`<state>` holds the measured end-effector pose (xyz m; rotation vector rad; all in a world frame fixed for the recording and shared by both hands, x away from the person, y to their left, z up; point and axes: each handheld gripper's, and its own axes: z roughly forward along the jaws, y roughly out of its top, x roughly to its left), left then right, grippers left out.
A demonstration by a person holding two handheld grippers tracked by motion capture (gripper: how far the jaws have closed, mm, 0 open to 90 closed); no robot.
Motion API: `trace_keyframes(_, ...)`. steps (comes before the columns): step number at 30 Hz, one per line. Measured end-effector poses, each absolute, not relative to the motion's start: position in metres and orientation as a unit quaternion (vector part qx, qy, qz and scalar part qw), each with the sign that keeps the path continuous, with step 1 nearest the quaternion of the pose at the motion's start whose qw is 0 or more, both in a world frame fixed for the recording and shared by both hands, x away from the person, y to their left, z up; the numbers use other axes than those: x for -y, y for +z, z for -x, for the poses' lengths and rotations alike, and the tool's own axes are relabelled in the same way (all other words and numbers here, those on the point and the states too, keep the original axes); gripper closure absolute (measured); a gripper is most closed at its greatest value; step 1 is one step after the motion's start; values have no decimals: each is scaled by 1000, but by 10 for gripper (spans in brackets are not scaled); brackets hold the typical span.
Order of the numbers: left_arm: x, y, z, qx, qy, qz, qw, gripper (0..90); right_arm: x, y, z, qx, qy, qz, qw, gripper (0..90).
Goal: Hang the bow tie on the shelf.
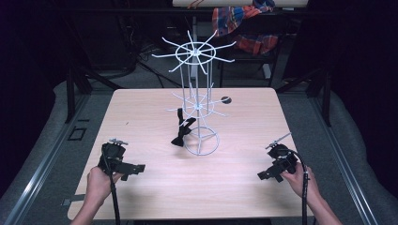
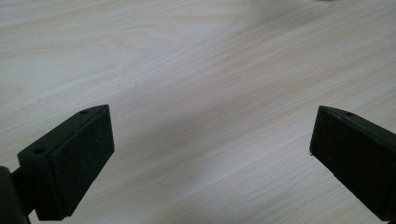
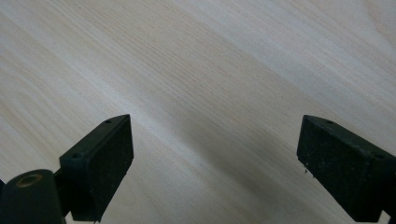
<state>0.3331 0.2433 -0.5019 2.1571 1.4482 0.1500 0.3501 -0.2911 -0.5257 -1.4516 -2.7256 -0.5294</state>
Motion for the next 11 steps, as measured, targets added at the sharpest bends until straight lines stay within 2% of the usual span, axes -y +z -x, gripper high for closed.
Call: trace_keyframes(11, -249, -508, -329, -537, 75, -794, 274, 0, 287, -529, -349, 859, -197, 473, -2, 107)
